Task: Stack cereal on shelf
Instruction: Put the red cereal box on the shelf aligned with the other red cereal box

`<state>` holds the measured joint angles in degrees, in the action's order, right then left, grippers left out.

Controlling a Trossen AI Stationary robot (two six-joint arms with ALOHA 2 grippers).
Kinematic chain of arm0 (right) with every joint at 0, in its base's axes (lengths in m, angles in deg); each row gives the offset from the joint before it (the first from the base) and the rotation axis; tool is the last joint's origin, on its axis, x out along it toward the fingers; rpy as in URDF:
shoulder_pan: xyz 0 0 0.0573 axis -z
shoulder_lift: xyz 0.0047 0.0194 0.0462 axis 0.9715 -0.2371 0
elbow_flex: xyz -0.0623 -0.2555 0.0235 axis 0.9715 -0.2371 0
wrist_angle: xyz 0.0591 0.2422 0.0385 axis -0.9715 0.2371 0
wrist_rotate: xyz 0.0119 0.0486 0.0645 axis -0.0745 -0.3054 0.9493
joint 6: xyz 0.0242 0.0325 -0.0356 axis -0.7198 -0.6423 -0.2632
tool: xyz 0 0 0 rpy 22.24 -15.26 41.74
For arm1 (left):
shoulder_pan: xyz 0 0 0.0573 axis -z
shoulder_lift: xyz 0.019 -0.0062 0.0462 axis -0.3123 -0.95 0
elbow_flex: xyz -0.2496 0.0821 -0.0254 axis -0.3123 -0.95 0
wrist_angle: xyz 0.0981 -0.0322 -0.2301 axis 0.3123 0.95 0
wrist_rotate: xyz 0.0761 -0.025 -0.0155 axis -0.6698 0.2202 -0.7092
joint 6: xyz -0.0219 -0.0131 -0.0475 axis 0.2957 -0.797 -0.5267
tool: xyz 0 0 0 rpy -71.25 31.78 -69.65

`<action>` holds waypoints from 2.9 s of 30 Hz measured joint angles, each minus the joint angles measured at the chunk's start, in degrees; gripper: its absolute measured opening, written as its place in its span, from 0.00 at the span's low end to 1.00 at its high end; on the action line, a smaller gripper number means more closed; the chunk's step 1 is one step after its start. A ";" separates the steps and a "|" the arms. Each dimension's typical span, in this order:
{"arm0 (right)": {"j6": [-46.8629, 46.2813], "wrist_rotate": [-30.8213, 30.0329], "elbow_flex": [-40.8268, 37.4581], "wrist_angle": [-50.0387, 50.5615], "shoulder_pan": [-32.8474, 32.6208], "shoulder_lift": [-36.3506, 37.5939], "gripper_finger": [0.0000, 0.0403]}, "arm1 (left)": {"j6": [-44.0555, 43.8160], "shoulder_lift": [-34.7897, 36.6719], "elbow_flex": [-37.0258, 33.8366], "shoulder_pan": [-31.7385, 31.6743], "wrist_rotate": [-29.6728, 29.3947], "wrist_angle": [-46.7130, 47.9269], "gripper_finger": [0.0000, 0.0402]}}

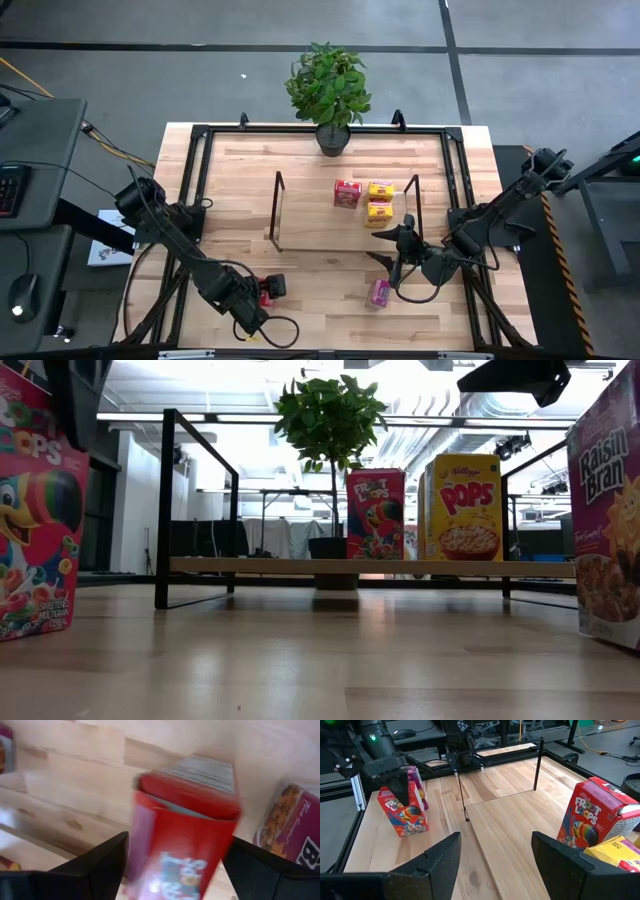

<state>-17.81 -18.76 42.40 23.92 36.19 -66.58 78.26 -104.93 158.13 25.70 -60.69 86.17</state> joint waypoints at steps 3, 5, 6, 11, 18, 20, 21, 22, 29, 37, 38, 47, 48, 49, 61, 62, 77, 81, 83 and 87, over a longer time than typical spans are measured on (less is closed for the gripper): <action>-0.02 0.02 0.00 0.18 0.00 0.00 0.59 | 1.60 -0.26 0.00 0.21 -0.53 -0.35 0.68; -0.02 0.02 0.00 0.20 0.00 0.00 0.59 | 1.74 -0.31 0.00 0.37 -0.89 -0.38 0.64; -0.02 0.02 0.00 0.29 0.00 0.00 0.59 | 1.78 -0.31 0.00 0.37 -1.18 -0.54 0.62; -0.02 0.02 0.00 0.31 -0.01 0.00 0.59 | 1.54 -0.31 0.00 0.79 -3.09 -1.29 0.52; -0.02 0.03 0.00 0.42 0.00 0.00 0.59 | -0.47 -0.40 2.51 2.25 -11.73 -4.15 0.39; -0.02 0.04 0.00 0.42 -0.01 0.00 0.59 | -2.88 -0.40 5.21 2.58 -15.75 -4.72 0.38; 0.00 0.04 0.00 0.42 0.00 0.00 0.59 | -4.50 -0.40 6.87 2.61 -17.74 -4.60 0.38; -0.01 -0.05 0.00 0.42 -0.01 0.00 0.59 | -5.95 -0.40 8.68 2.38 -19.53 -4.38 0.38; -0.39 -0.49 0.00 0.41 -0.02 0.00 0.59 | -17.02 -0.07 23.48 -6.06 -19.16 -3.15 0.38; -1.27 -0.13 0.00 0.66 0.00 -0.02 0.59 | -31.84 -0.02 29.89 -23.53 -5.68 5.67 0.38; -1.27 -0.13 0.00 0.64 0.00 0.00 0.59 | -33.02 -0.04 29.88 -25.55 -3.64 6.91 0.38; -1.27 -0.15 0.00 0.37 0.00 0.00 0.59 | -31.65 -3.92 29.80 -36.17 5.52 8.34 0.38; -1.25 -0.15 0.00 0.33 -0.02 -0.02 0.59 | -31.42 -4.75 29.89 -36.83 5.41 8.10 0.38; -1.25 -0.13 0.00 0.30 0.00 -0.02 0.59 | -31.39 -5.58 29.92 -37.44 5.42 7.61 0.38; -0.81 -0.14 0.04 -0.38 0.00 -0.01 0.59 | -30.34 -14.27 29.79 -40.31 6.22 6.56 0.38; -0.81 -0.15 0.04 -0.45 -0.01 0.00 0.59 | -30.36 -14.73 29.79 -40.57 5.80 6.52 0.38; -0.17 -0.15 0.04 -0.90 -0.02 0.00 0.59 | -30.99 -15.22 29.83 -42.01 5.15 2.72 0.38; -0.17 -0.15 0.04 -0.90 -0.02 0.00 0.59 | -30.73 -15.22 29.83 -42.01 6.21 0.58 0.40; -0.17 -0.15 0.04 -0.90 0.00 0.00 0.59 | -29.94 -15.22 29.83 -41.97 6.67 0.29 0.42; -0.17 -0.15 0.04 -0.90 0.00 0.00 0.59 | -29.73 -15.20 29.83 -41.86 6.66 0.02 0.46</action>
<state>-17.99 -18.91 42.44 23.02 36.19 -66.58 48.53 -120.13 187.97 -16.16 -54.03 86.19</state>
